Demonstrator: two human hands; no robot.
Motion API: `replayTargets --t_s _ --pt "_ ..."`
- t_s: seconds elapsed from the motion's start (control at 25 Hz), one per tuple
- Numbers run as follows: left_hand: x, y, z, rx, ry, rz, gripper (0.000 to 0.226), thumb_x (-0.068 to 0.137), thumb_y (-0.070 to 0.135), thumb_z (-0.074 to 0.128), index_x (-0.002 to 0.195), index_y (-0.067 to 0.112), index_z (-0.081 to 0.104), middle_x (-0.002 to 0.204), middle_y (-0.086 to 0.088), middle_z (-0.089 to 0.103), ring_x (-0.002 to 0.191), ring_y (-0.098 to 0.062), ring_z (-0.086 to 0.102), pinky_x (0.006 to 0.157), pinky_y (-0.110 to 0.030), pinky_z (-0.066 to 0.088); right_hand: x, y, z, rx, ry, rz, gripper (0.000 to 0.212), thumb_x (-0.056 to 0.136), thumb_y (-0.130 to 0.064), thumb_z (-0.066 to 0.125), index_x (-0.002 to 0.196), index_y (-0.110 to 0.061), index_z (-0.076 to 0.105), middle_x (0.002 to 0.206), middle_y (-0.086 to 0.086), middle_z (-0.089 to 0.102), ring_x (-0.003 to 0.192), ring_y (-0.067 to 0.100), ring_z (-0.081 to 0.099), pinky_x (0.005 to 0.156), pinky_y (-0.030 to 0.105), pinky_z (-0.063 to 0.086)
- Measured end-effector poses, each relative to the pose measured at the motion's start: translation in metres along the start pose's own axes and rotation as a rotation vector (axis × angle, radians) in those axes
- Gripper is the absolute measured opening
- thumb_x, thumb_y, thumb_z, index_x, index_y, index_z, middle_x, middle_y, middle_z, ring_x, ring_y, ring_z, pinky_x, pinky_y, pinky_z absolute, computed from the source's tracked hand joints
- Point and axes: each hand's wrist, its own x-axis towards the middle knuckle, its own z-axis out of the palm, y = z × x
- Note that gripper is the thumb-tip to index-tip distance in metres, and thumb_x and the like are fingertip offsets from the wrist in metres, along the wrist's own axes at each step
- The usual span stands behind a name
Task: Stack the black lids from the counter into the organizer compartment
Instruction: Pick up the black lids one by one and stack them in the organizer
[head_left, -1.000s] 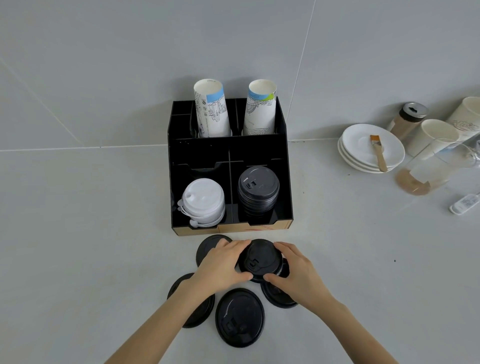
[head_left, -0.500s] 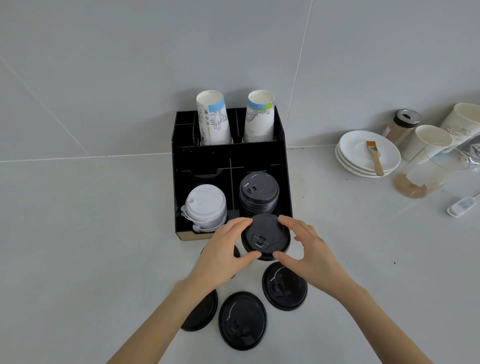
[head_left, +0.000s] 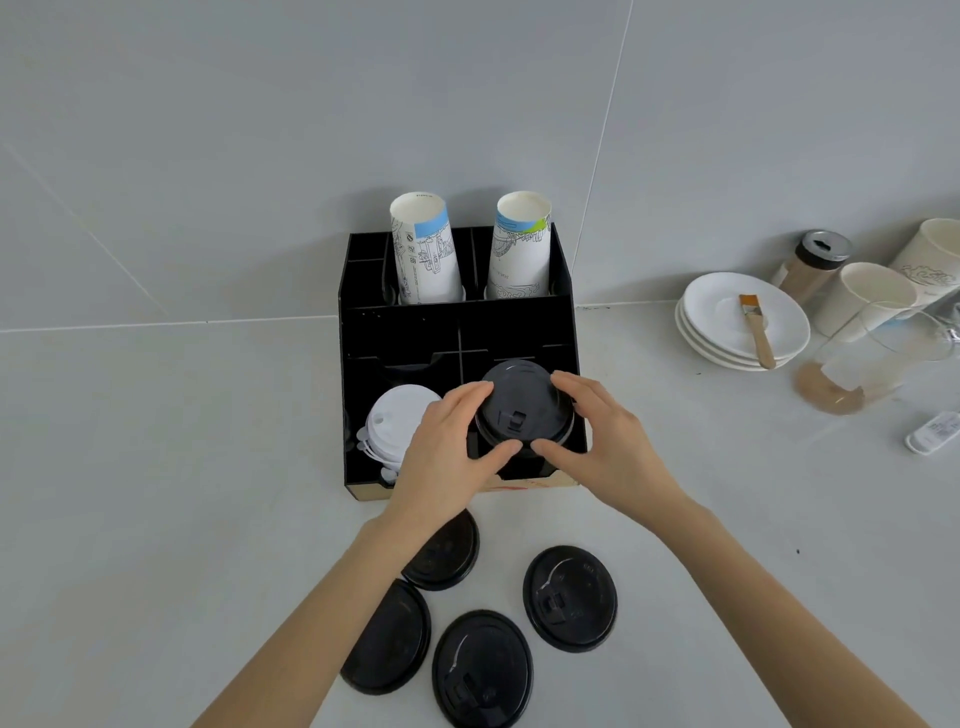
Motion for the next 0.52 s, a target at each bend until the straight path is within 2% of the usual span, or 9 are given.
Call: replayTargets --t_s 0.08,0.24,0.36,0.52 --pt "0.012 -0.001 -0.001 0.015 0.0 0.003 0.059 0.08 0.027 0.063 0.131 0.015 0.036 0.14 -0.002 0.041 0.128 -0.017 0.035 0.1 -0.02 0.023 0.01 0.002 0.001 -0.008 0.025 0.005 0.06 0.078 -0.019 0.066 0.13 -0.014 0.037 0.138 0.003 0.042 0.122 0.016 0.043 0.093 0.007 0.024" --pt "0.03 -0.009 0.001 0.039 -0.015 -0.012 0.057 0.081 0.025 0.062 0.13 0.014 0.037 0.139 -0.004 0.042 0.127 -0.02 0.037 0.1 -0.021 0.024 0.027 0.007 0.008 -0.008 0.07 0.023 0.058 0.077 -0.017 0.067 0.127 -0.011 0.04 0.135 0.005 0.045 0.119 0.018 0.046 0.087 -0.002 0.022" --pt "0.037 -0.015 0.003 0.037 -0.024 -0.014 0.054 0.081 0.023 0.061 0.13 0.012 0.039 0.138 -0.006 0.044 0.126 -0.02 0.041 0.099 -0.021 0.027 0.034 0.011 0.015 -0.033 0.09 0.043 0.058 0.076 -0.02 0.067 0.127 -0.01 0.041 0.136 0.006 0.044 0.121 0.019 0.045 0.09 0.007 0.027" --pt "0.042 -0.021 0.006 0.028 -0.051 -0.017 0.052 0.083 0.019 0.059 0.13 0.01 0.038 0.139 -0.006 0.043 0.126 -0.017 0.041 0.096 -0.012 0.025 0.037 0.012 0.026 -0.084 0.13 0.078 0.059 0.075 -0.025 0.068 0.126 -0.01 0.041 0.133 0.006 0.041 0.122 0.02 0.04 0.091 0.022 0.033"
